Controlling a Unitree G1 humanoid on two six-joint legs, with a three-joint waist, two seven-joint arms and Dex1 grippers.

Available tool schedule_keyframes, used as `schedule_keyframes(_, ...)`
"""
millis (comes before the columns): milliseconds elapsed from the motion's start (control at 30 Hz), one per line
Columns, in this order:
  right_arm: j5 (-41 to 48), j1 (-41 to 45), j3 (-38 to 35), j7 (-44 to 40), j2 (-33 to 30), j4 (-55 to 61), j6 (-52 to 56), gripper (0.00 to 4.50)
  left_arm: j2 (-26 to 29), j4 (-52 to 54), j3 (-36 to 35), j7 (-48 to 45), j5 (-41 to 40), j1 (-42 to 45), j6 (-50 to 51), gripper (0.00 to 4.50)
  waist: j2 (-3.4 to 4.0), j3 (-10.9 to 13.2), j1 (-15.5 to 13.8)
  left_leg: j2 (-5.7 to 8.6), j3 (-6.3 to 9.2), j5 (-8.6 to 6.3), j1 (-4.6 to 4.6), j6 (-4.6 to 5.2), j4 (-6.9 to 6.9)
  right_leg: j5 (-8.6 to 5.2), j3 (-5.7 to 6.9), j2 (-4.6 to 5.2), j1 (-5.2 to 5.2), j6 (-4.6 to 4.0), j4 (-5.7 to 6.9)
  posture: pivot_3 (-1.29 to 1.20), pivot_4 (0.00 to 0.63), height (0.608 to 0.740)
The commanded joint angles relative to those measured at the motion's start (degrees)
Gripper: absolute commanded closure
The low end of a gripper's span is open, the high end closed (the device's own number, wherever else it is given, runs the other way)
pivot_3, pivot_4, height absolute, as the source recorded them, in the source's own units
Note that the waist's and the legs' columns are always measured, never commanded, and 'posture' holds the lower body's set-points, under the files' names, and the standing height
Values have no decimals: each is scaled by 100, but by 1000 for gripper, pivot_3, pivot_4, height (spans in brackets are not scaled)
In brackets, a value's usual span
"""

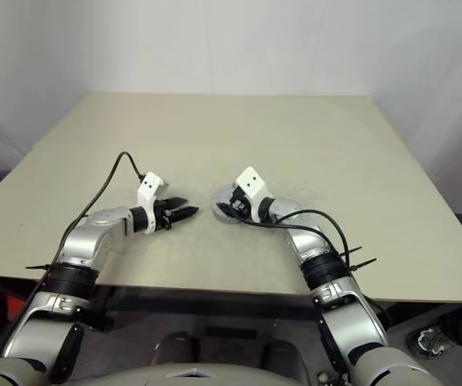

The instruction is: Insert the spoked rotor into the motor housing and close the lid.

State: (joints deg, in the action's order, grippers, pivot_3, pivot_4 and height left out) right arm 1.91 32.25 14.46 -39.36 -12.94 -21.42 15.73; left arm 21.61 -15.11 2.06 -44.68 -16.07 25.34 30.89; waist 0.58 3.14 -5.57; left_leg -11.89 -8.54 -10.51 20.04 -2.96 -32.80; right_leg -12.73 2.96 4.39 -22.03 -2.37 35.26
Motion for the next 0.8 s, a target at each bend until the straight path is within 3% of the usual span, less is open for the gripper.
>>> schedule_keyframes(33,-210,-126,153,-81,-160,-163,207,1353,-217,311,-264,104,-374,238,208,1752,-1,-1,-4,1,0,1,0,-1,0,0,0,1,0,0,-1,0,0,740)
schedule_keyframes(167,-200,-130,160,-86,-166,-168,224,1353,-648,177,-467,379,-696,568,545,1752,-2,-2,-10,2,0,2,4,-3,0,0,0,2,1,-1,-6,0,0,740)
schedule_keyframes(200,-201,-129,158,-84,-168,-167,226,1353,-756,111,-484,446,-738,656,602,1961,-2,-2,-11,3,0,2,3,-3,0,0,0,2,2,-1,-6,0,0,740)
schedule_keyframes(267,-202,-119,148,-68,-170,-174,226,1353,-924,-17,-462,462,-797,791,693,2430,-2,-2,-10,3,0,2,3,-3,0,0,0,2,3,-1,-7,0,0,740)
schedule_keyframes(467,-197,-114,107,1,-161,-166,230,1353,-1222,-882,-417,595,-716,1158,900,4478,-1,-3,-1,4,-1,2,3,-3,6,1,0,1,4,0,-18,0,0,740)
schedule_keyframes(800,-194,-112,22,140,-188,-150,250,1353,-1196,-1090,-216,578,-556,1003,1158,4478,-1,-7,-10,4,0,-4,-10,7,12,0,1,2,45,3,-42,0,0,740)
